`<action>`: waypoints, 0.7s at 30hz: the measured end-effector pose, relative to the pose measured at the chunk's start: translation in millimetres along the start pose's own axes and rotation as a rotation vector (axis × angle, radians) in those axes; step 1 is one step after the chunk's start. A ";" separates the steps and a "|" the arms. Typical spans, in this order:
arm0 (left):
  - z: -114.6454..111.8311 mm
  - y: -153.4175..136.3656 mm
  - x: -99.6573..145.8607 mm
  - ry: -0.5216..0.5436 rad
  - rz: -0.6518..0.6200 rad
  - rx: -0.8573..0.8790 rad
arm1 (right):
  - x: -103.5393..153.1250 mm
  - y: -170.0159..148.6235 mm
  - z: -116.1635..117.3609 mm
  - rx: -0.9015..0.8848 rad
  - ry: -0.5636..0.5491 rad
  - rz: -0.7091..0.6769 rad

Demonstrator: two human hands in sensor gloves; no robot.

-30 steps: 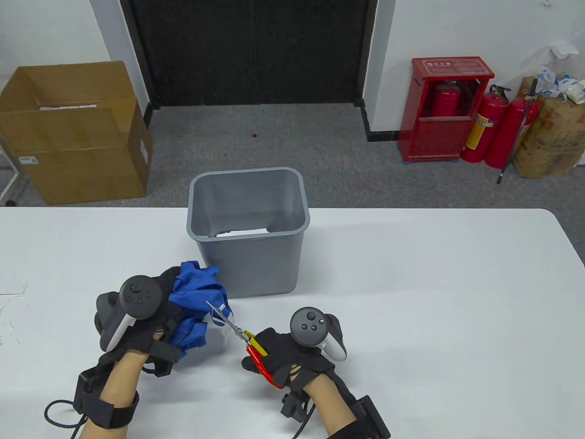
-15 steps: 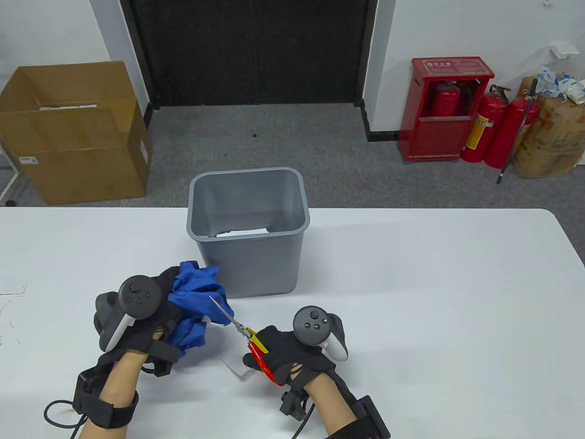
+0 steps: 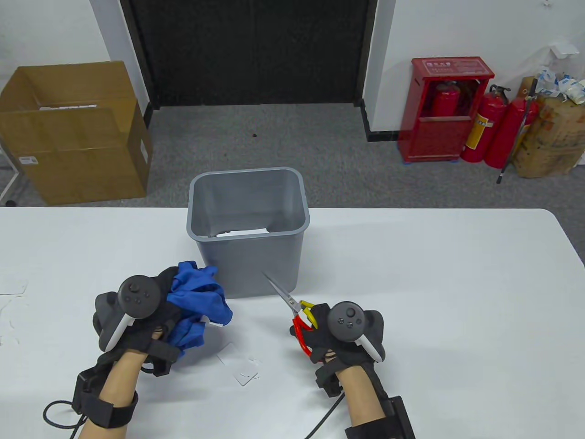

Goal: Cut off the clothing tag with scissors

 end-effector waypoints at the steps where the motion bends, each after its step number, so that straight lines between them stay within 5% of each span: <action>1: 0.1 -0.1 0.0 0.000 0.000 0.000 | 0.0 -9.2 -4.4 0.071 -0.016 0.058; 7: 0.2 -0.6 -0.3 0.002 0.003 -0.003 | 2.2 -53.1 -19.9 0.343 -0.081 0.324; 13: 0.3 -0.8 -0.3 -0.001 0.004 -0.001 | -2.5 -56.1 -11.1 0.581 -0.033 0.415; 21: 1.1 -2.9 -1.5 0.000 0.011 0.001 | -6.5 -58.7 5.0 0.603 0.063 0.470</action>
Point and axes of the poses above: the tracker on the back of each hand, its own y axis roughly to the thumb side, its own x axis roughly from the fingertips to the wrist, z = x × y, the point moved 3 cm from there along -x, roughly from the wrist to the fingertips, and after that the axes turned 15 degrees about -x, right-handed, at the moved point
